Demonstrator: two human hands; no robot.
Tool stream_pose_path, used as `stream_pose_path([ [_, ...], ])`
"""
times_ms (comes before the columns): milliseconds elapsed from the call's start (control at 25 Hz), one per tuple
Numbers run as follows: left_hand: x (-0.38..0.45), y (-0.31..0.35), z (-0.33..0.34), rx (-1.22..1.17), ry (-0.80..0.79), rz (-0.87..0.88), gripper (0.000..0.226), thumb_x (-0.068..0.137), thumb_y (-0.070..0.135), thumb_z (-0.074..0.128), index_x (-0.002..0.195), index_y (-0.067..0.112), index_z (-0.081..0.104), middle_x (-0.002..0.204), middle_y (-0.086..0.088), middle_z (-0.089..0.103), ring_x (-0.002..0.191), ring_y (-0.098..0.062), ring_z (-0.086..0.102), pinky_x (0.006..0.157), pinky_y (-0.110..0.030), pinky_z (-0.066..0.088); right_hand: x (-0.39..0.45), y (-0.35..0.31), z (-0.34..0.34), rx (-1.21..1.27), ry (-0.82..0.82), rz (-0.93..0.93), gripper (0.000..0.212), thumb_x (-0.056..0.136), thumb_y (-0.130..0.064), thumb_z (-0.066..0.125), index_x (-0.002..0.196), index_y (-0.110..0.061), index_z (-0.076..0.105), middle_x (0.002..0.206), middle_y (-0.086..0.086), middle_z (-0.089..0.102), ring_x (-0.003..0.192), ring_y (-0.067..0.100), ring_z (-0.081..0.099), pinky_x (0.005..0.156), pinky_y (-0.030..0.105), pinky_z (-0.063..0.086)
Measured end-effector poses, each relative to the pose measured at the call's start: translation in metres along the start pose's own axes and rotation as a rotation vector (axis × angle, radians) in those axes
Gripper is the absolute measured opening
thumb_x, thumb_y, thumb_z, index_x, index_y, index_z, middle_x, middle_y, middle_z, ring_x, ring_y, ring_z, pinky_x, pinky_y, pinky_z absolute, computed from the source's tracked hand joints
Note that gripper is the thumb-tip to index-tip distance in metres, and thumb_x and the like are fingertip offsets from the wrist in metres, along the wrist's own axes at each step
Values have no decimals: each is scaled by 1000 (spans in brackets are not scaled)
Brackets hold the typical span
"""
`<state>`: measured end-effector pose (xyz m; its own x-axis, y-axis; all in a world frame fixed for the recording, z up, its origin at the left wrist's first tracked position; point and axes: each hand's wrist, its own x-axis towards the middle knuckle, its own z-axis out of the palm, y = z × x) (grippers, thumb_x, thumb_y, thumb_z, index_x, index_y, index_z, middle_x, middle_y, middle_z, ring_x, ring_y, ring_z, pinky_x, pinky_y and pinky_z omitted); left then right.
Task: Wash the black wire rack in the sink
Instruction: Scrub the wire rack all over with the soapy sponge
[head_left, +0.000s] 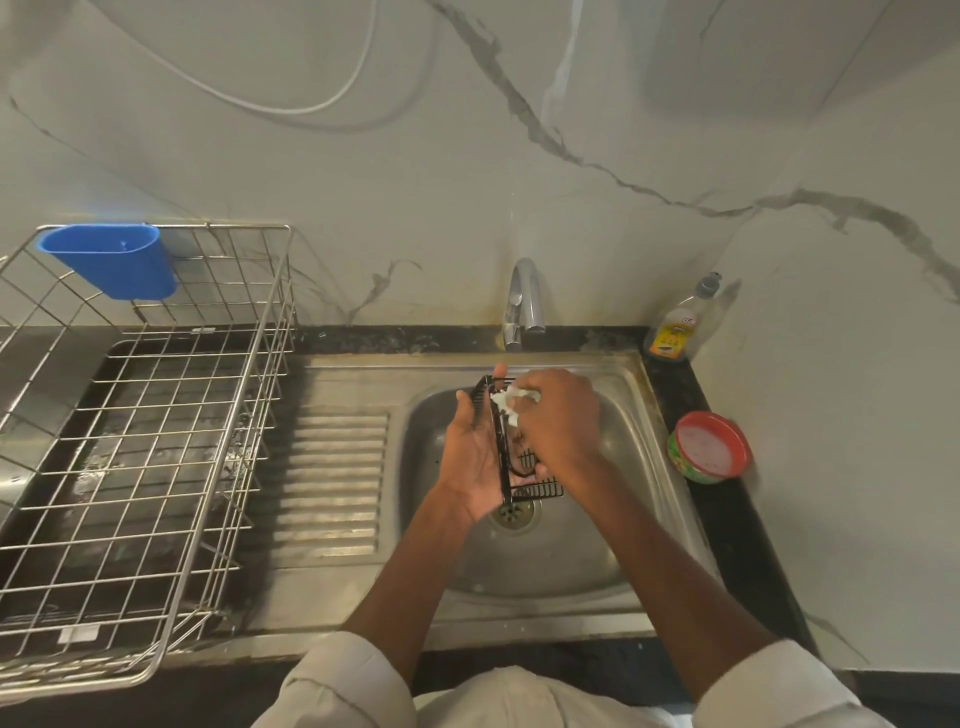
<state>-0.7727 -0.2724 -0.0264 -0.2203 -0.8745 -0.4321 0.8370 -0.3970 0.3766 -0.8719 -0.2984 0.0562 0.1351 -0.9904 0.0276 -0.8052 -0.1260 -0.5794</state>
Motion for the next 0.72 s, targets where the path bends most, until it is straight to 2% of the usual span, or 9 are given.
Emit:
stream_pose_path([
  [80, 0, 1, 0, 31, 43, -2, 66, 104, 76, 23, 147, 43, 61, 147, -10, 63, 131, -31, 59, 101, -50, 51, 6, 0, -1, -11, 8, -18, 23, 91, -21, 75, 113, -26, 78, 111, -5, 76, 95, 9, 69, 85, 21, 49],
  [160, -1, 4, 3, 77, 76, 17, 73, 102, 78, 23, 139, 36, 69, 135, -11, 71, 123, -30, 64, 104, -50, 48, 13, -2, -3, -4, 26, -9, 21, 90, -23, 77, 110, -29, 78, 105, -7, 76, 85, 6, 66, 78, 20, 50],
  [240, -2, 2, 3, 115, 34, 9, 81, 103, 77, 23, 132, 23, 75, 129, -14, 73, 121, -31, 67, 106, -49, 49, 15, -9, -5, 2, 51, -23, 18, 91, -21, 76, 108, -26, 79, 104, -8, 75, 85, 6, 64, 70, 15, 42],
  [320, -6, 3, 7, 112, 38, 15, 76, 106, 71, 25, 119, 20, 80, 114, -16, 78, 106, -29, 74, 94, -44, 56, 15, -9, -6, 30, -9, -93, 19, 91, -16, 75, 109, -22, 80, 108, -3, 76, 95, 11, 68, 79, 18, 47],
  [360, -6, 3, 8, 115, 44, 23, 70, 107, 67, 25, 121, 26, 79, 110, -16, 78, 101, -28, 75, 91, -43, 57, 17, -5, -9, -1, -13, -74, 22, 91, -13, 75, 111, -20, 79, 110, 0, 76, 98, 14, 69, 81, 20, 48],
  [440, -5, 5, 8, 130, 25, 45, 55, 109, 64, 25, 139, 43, 66, 124, -17, 75, 109, -31, 71, 96, -49, 54, 22, 2, -12, -100, 93, 57, 25, 91, -11, 74, 114, -20, 77, 112, 2, 76, 99, 15, 70, 77, 20, 45],
  [480, -6, 5, 10, 151, 34, 44, 52, 109, 63, 28, 139, 44, 66, 125, -15, 74, 109, -29, 71, 95, -48, 54, 21, 2, -10, -67, 124, 79, 24, 91, -10, 74, 112, -21, 79, 109, 1, 77, 97, 13, 70, 76, 19, 44],
  [600, -3, 2, 8, 228, 56, 31, 58, 109, 60, 38, 113, 24, 83, 102, -7, 78, 88, -19, 74, 74, -32, 58, 7, -7, 4, 129, 85, -24, 22, 87, -7, 72, 96, -24, 81, 99, -7, 76, 86, 5, 67, 74, 14, 47],
  [720, -2, 5, 6, 226, 81, 58, 48, 110, 59, 37, 142, 37, 66, 128, -13, 74, 108, -29, 71, 84, -45, 60, 9, 4, 0, -9, 210, 108, 27, 91, -6, 71, 112, -22, 77, 111, -2, 75, 93, 12, 67, 69, 16, 42],
])
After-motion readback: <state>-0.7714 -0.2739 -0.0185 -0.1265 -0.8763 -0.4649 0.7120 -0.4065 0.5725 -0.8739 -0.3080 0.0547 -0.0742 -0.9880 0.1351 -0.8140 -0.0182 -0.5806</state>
